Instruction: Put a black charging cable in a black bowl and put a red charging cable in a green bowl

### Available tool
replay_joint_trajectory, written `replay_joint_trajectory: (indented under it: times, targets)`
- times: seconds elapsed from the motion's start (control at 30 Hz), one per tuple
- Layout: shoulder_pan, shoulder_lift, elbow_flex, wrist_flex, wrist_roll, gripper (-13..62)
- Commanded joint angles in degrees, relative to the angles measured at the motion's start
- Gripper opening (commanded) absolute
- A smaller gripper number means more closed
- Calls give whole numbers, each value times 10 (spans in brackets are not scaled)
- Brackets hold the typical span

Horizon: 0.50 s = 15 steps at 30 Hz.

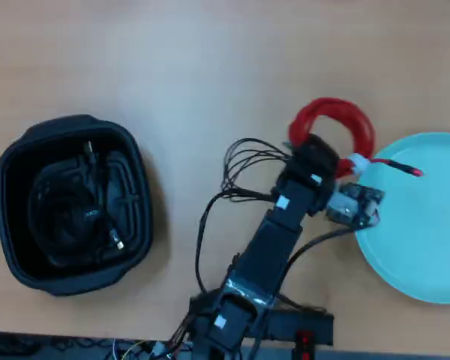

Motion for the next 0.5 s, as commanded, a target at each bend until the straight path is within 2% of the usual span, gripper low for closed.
replay_joint_trajectory:
  times: [0.0,0.17,0.47]
  targets:
    - [42,20,-59,-110,-4,-75]
    - [133,-23,-71,-112,-5,-75]
    - [182,-27,-9,-160,-9,-75]
